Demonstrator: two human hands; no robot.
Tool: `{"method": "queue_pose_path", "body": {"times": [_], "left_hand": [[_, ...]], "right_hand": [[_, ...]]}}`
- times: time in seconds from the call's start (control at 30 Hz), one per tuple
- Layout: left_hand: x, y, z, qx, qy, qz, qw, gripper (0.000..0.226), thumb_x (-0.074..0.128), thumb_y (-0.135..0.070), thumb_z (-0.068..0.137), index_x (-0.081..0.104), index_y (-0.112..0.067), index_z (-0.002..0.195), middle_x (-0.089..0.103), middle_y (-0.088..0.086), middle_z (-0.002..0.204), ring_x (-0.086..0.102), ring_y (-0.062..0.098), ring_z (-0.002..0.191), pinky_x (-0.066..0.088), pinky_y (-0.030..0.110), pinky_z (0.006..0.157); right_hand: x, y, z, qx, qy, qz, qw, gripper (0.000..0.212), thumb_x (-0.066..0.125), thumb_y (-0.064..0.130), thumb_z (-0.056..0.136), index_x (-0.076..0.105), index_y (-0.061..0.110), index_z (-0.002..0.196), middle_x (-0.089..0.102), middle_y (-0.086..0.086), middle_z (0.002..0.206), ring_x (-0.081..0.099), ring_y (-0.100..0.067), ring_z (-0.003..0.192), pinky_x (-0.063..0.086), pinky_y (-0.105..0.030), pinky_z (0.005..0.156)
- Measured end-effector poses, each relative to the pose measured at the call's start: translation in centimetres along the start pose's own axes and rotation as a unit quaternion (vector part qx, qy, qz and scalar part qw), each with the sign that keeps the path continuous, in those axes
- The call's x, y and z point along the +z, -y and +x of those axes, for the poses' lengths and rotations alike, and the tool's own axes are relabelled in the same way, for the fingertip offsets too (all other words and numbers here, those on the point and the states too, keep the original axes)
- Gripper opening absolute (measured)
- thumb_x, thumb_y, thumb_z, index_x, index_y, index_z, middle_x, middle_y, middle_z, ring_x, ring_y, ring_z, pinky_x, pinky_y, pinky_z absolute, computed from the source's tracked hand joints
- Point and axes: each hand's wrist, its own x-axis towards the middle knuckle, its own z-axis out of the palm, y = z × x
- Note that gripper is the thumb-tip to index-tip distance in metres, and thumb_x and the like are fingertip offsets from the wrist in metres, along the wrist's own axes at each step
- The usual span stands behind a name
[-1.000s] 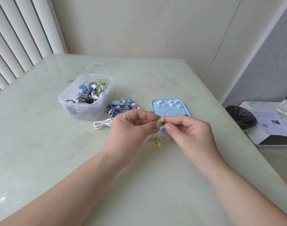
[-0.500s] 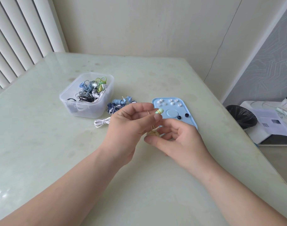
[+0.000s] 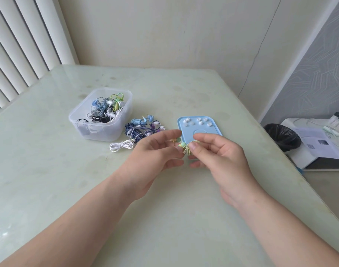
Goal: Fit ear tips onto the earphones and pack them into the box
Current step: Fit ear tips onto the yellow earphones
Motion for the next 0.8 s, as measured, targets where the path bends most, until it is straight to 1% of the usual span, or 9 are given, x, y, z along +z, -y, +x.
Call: {"method": "queue_pose_path", "body": {"times": [0.1,0.23,0.33,0.4,0.47,0.53,0.6,0.67,0.8], "left_hand": [[0.1,0.2,-0.1,0.017,0.003,0.058,0.998,0.017,0.067,-0.014,0.099,0.075,-0.012,0.114,0.067,0.007,0.084,0.064,0.019,0.08,0.06,0.039,0.083],[0.4,0.5,-0.2,0.077,0.021,0.191,0.978,0.024,0.077,-0.042,0.091,0.077,-0.024,0.106,0.063,0.022,0.084,0.061,0.02,0.074,0.06,0.049,0.075],[0.4,0.1,-0.2,0.108,0.014,0.251,0.962,0.023,0.086,-0.036,0.083,0.076,-0.028,0.102,0.07,0.022,0.087,0.059,0.021,0.068,0.057,0.058,0.068],[0.2,-1.1,-0.4,0.119,-0.012,0.254,0.96,0.016,0.084,-0.028,0.086,0.076,-0.025,0.098,0.074,0.011,0.081,0.064,0.022,0.066,0.059,0.055,0.067],[-0.4,-2.7,-0.6,0.135,-0.041,0.27,0.953,0.012,0.081,-0.029,0.088,0.075,-0.023,0.096,0.073,0.01,0.079,0.068,0.033,0.068,0.059,0.052,0.064],[-2.1,-4.6,-0.5,0.152,-0.07,0.293,0.941,0.008,0.077,-0.03,0.09,0.073,-0.024,0.094,0.072,0.01,0.077,0.068,0.031,0.067,0.058,0.046,0.06],[-4.5,-6.3,0.0,0.172,-0.113,0.338,0.919,0.005,0.075,-0.03,0.091,0.072,-0.026,0.089,0.064,-0.003,0.064,0.059,0.015,0.057,0.051,0.031,0.055],[-7.1,-8.4,0.9,0.191,-0.183,0.409,0.873,0.005,0.075,-0.03,0.088,0.071,-0.026,0.088,0.055,-0.009,0.059,0.05,0.007,0.053,0.04,0.023,0.055],[-11.6,-11.6,3.1,0.136,-0.248,0.54,0.793,0.016,0.068,-0.036,0.091,0.071,-0.023,0.099,0.063,-0.007,0.074,0.061,0.022,0.075,0.041,0.027,0.063]], "right_hand": [[0.1,-0.1,0.1,-0.005,-0.002,0.006,1.0,0.021,0.079,0.012,0.087,0.075,0.014,0.108,0.079,-0.008,0.092,0.075,-0.021,0.083,0.061,-0.034,0.073],[0.2,0.4,0.1,-0.003,-0.016,0.001,1.0,0.022,0.082,0.016,0.085,0.075,0.013,0.105,0.079,-0.006,0.083,0.074,-0.016,0.075,0.059,-0.031,0.069],[0.8,1.0,0.4,-0.01,-0.032,-0.002,0.999,0.021,0.086,0.017,0.08,0.076,0.007,0.095,0.076,-0.011,0.074,0.069,-0.018,0.064,0.058,-0.033,0.065],[1.9,1.7,0.7,-0.016,-0.02,0.001,1.0,0.016,0.085,0.02,0.081,0.079,0.008,0.089,0.076,-0.014,0.074,0.068,-0.019,0.064,0.058,-0.035,0.066],[3.0,2.8,1.3,-0.025,0.0,-0.017,1.0,0.014,0.08,0.026,0.086,0.081,0.012,0.087,0.077,-0.009,0.077,0.068,-0.017,0.069,0.056,-0.034,0.064],[4.6,4.0,2.1,-0.03,0.044,-0.043,0.998,0.018,0.073,0.031,0.093,0.081,0.015,0.09,0.077,-0.002,0.081,0.068,-0.015,0.072,0.054,-0.034,0.061],[6.3,4.9,3.1,-0.027,0.078,-0.07,0.994,0.015,0.071,0.032,0.095,0.08,0.02,0.096,0.078,-0.003,0.091,0.068,-0.014,0.071,0.053,-0.034,0.06],[8.0,5.4,3.9,-0.023,0.089,-0.081,0.992,0.009,0.072,0.027,0.095,0.077,0.021,0.1,0.077,-0.006,0.097,0.068,-0.012,0.067,0.052,-0.031,0.056],[10.6,6.0,4.8,0.001,0.111,-0.084,0.99,0.012,0.072,0.022,0.095,0.075,0.016,0.104,0.074,-0.005,0.098,0.068,-0.011,0.063,0.053,-0.029,0.054]]}}
